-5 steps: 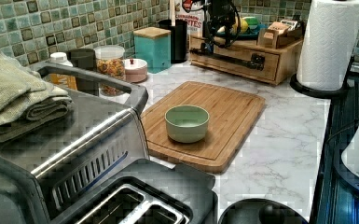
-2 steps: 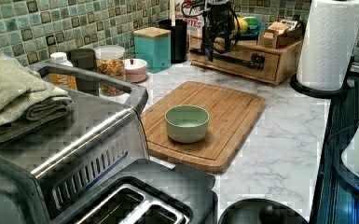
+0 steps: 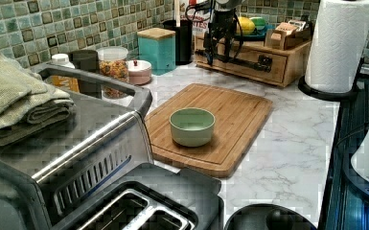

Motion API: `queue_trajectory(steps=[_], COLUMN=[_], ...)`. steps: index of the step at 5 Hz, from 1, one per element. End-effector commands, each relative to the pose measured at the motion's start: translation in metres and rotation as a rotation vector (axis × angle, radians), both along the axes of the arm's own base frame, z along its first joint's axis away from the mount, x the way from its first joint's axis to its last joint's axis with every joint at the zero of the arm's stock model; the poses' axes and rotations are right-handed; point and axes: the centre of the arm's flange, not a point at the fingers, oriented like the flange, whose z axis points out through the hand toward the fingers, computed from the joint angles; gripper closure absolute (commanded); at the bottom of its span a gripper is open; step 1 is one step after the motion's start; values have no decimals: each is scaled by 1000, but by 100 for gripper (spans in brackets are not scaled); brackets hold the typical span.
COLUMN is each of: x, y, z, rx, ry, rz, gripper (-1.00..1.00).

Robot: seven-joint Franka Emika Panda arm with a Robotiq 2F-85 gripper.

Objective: Open the drawer.

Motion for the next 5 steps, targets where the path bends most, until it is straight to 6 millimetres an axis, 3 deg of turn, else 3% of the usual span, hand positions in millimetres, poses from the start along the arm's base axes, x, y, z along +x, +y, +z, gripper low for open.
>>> queue_trajectory(steps=[1,2,3,4,5], x=[-15,-14,-4,29,54], y=[10,20,54,86,134], z=[-37,-24,-16,-26,-39], rx=[93,115,143,174,239], ry=[66,87,62,29,32], rz=[-12,-16,32,148,120], gripper=[-100,-100,-100,-100,-100])
